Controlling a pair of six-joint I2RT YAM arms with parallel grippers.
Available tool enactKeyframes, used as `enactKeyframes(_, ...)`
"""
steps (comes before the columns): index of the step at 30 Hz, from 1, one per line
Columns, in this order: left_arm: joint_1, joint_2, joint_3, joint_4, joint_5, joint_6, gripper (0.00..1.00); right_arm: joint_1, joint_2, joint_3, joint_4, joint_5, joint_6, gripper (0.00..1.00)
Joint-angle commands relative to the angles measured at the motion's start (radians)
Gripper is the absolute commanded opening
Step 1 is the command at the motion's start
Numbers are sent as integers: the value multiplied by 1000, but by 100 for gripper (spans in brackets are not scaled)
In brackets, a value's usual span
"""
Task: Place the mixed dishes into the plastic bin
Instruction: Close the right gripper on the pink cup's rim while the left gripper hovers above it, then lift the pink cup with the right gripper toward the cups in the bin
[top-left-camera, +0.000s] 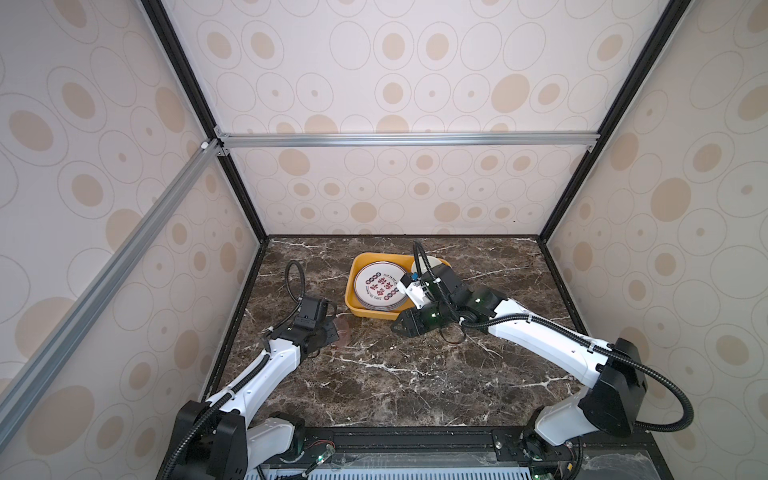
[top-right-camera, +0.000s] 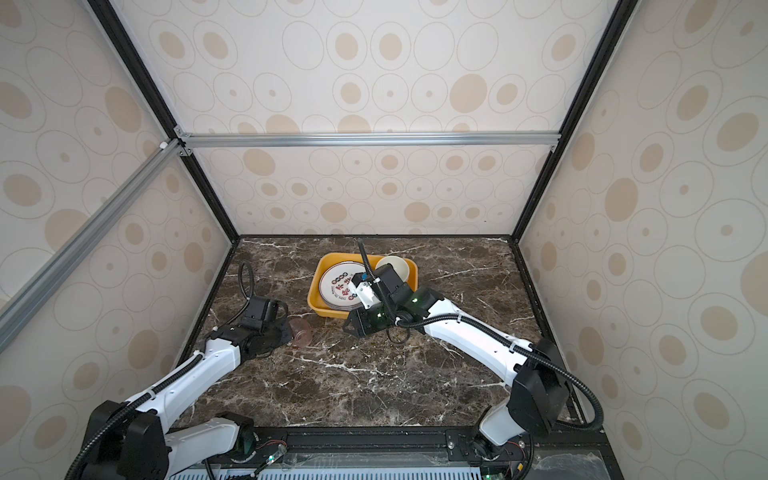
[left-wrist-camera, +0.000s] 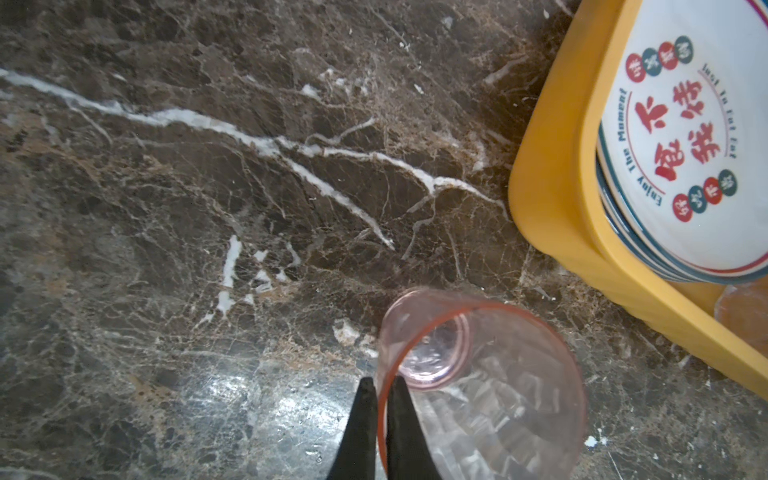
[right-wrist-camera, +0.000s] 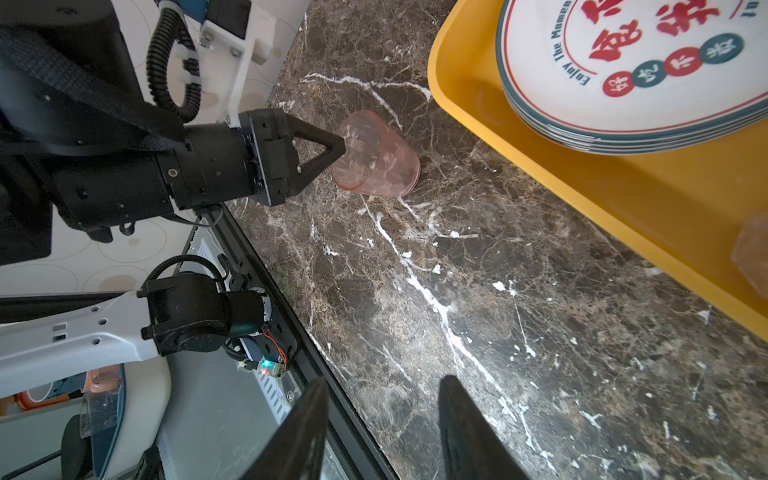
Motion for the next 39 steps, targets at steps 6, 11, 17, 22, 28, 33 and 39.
enactKeyframes(6,9,-63,13,-30,52,62,0,5,6,16,-43,80,-2,46)
enactKeyframes(11,7,-76,32,-39,150,69,0,1,1,31,-66,134,13,47)
enactKeyframes(17,-42,-79,81,-41,187,44,0,-32,-13,36,-106,226,67,48)
enactKeyframes(22,-119,-54,144,-43,175,16,0,-61,-12,57,-169,264,94,48)
enactKeyframes(28,-228,13,221,-28,157,-15,0,-64,20,131,-259,314,104,48)
enactKeyframes(33,-301,71,282,-10,145,-31,0,-65,43,177,-274,274,114,47)
enactKeyframes(39,-362,120,340,7,141,-45,0,-63,85,227,-286,253,124,46)
